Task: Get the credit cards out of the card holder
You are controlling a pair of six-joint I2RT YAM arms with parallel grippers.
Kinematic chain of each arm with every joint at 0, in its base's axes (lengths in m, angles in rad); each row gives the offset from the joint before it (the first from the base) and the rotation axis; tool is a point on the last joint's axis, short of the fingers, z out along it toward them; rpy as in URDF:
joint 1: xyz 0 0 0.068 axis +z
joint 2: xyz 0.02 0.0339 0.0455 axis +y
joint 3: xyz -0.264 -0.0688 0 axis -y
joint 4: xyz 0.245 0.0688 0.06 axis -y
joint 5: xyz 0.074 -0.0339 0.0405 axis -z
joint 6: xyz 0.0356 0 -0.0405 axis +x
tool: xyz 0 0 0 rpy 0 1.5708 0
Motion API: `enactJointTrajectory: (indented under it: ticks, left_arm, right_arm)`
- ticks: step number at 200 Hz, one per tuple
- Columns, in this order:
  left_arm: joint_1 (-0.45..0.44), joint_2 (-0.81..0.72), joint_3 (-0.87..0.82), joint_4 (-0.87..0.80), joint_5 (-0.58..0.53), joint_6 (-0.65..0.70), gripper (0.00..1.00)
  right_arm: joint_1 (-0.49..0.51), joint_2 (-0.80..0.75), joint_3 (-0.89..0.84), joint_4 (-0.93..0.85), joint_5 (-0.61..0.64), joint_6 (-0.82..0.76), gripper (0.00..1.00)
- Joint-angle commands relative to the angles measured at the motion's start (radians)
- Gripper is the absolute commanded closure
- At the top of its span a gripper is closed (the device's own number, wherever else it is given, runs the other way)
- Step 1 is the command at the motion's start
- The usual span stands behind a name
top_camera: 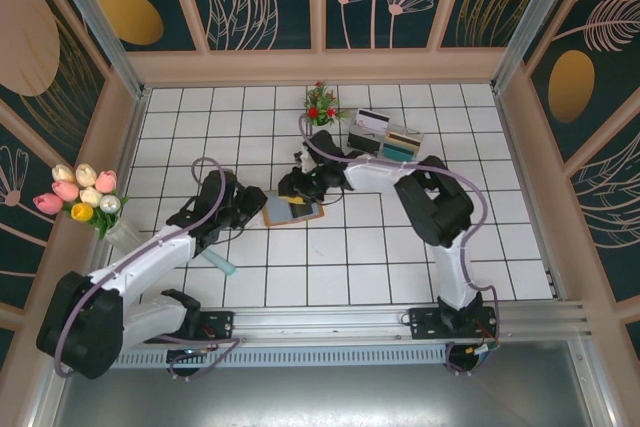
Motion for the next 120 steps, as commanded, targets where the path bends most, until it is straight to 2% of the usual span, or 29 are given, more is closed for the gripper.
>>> enactJointTrajectory:
  ticks: [1, 25, 72, 87, 120]
  left_arm:
    - [-0.018, 0.070, 0.046, 0.117, 0.121, 0.038, 0.72]
    - [-0.032, 0.176, 0.074, 0.164, 0.165, 0.042, 0.72]
    - [-0.032, 0.333, 0.105, 0.196, 0.200, 0.062, 0.75]
    - [-0.028, 0.363, 0.110, 0.207, 0.197, 0.081, 0.75]
    - [-0.026, 0.423, 0.127, 0.213, 0.199, 0.107, 0.75]
  right_arm:
    - [-0.044, -0.123, -0.092, 0.039, 0.067, 0.024, 0.62]
    - [-0.084, -0.141, -0.158, 0.020, 0.086, 0.005, 0.66]
    - [-0.085, -0.072, -0.110, -0.078, 0.145, -0.046, 0.76]
    - [-0.080, -0.051, -0.093, -0.096, 0.197, -0.048, 0.76]
    - [-0.078, -0.001, -0.086, -0.108, 0.220, -0.030, 0.78]
